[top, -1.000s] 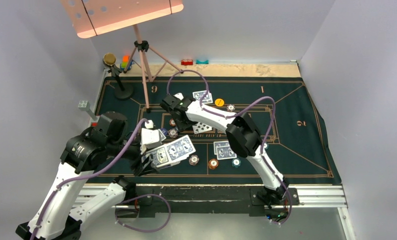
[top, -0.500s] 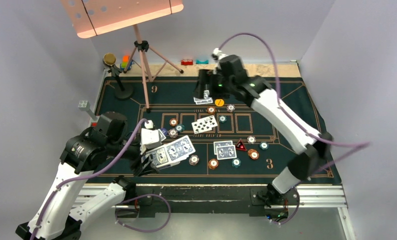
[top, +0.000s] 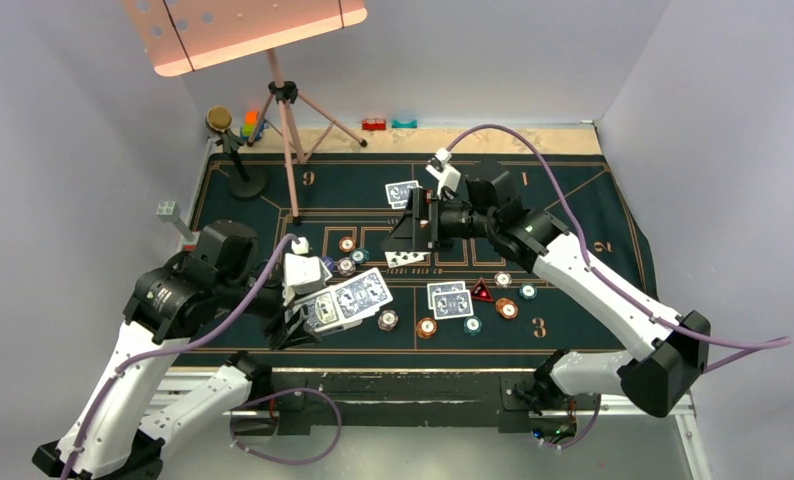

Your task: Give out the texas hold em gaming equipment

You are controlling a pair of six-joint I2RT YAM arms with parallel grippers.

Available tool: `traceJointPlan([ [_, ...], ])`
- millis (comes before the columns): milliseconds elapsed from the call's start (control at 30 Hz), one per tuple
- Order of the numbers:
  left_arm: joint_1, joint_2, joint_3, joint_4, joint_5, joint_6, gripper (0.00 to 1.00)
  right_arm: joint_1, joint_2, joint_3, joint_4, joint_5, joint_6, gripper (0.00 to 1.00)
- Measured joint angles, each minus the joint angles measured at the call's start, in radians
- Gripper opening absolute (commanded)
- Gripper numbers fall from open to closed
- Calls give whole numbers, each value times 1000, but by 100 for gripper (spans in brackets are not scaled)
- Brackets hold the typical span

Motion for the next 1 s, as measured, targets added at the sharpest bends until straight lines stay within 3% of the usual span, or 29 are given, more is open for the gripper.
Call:
traceJointPlan([
  [333,0,24,0,21,-5,-7,0,107,-14,0,72,-35,61,98],
  [400,0,26,0,21,-7,-7,0,134,-14,0,79,-35,67,95],
  [733,0,28,1,21,-11,-7,0,189,-14,-14,58,-31,74,53],
  [933,0,29,1,15,-20,-7,0,189,-13,0,-35,4,35,22],
  [1000,0,29,1,12,-23,-7,0,189,-13,22,-64,21,22,16],
])
